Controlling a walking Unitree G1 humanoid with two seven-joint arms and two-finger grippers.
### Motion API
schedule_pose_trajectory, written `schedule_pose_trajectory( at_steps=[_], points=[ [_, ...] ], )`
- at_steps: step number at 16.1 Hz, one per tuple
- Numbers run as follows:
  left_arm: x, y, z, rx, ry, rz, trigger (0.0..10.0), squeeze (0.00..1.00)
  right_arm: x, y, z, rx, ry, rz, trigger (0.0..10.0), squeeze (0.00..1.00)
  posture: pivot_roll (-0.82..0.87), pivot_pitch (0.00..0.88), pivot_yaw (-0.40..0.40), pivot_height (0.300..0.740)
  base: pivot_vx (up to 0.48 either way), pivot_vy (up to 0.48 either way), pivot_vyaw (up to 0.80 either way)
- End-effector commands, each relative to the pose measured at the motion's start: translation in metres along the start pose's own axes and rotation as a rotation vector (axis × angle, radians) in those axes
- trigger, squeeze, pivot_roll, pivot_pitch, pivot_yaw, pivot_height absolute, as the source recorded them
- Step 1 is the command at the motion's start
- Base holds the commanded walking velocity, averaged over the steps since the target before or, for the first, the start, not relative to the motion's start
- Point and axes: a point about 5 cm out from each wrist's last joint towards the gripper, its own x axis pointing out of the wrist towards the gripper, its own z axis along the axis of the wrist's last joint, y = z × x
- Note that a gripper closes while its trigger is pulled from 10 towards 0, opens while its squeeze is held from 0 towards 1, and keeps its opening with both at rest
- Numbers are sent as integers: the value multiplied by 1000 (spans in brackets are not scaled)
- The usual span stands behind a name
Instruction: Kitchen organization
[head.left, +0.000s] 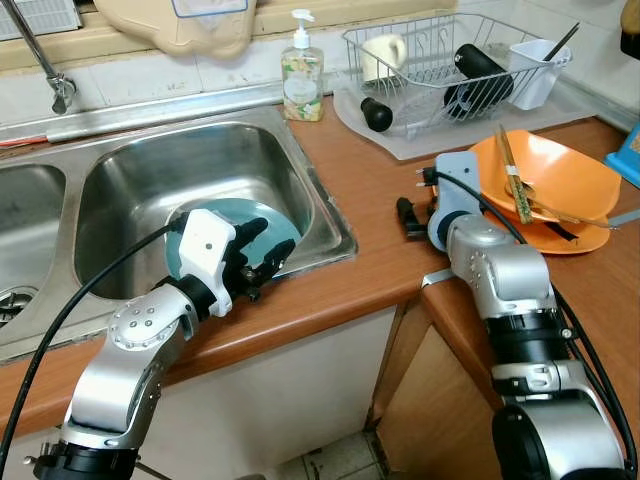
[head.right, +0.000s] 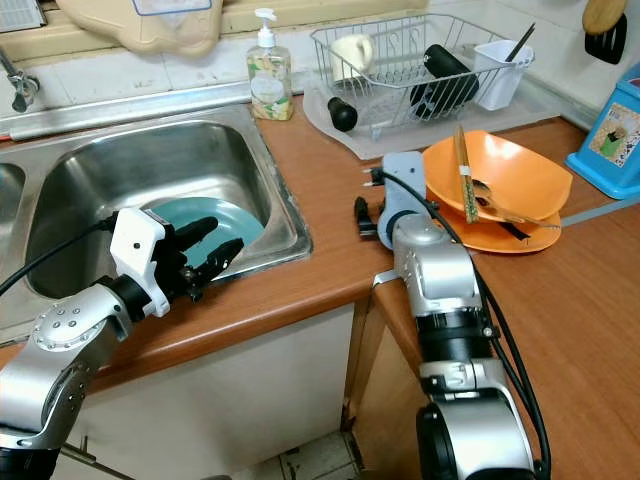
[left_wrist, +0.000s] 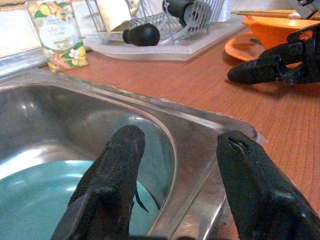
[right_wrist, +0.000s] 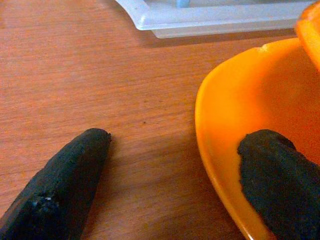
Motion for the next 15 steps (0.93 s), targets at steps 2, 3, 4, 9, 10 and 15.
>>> schedule_pose_trajectory(
  at_steps=[2, 3, 4, 9, 10, 15],
  points=[
    [-2, 1, 2, 14, 1, -5, 10000, 0, 3, 3, -5, 16, 52, 32, 10000, 0, -18, 0, 63, 740, 0, 0, 0],
    [-2, 1, 2, 16, 6, -5, 10000, 0, 3, 7, -6, 16, 64, 77, 10000, 0, -19, 0, 66, 740, 0, 0, 0],
    [-2, 2, 2, 19, 9, 0, 10000, 0, 0, 15, -5, 35, 73, 145, 10000, 0, -20, 0, 68, 740, 0, 0, 0],
    [-3, 9, 2, 27, 15, 21, 10000, 0, -10, 47, -4, 54, 118, 347, 10000, 0, -22, 0, 73, 740, 0, 0, 0],
    [-4, 11, 1, 30, 18, 27, 10000, 0, -15, 58, -7, 42, 145, 402, 10000, 0, -22, 0, 74, 740, 0, 0, 0],
    [-9, 17, 2, 42, 29, 47, 10000, 0, -35, 103, -13, 47, 202, 618, 10000, 0, -5, 0, 69, 740, 0, 0, 0]
  ],
)
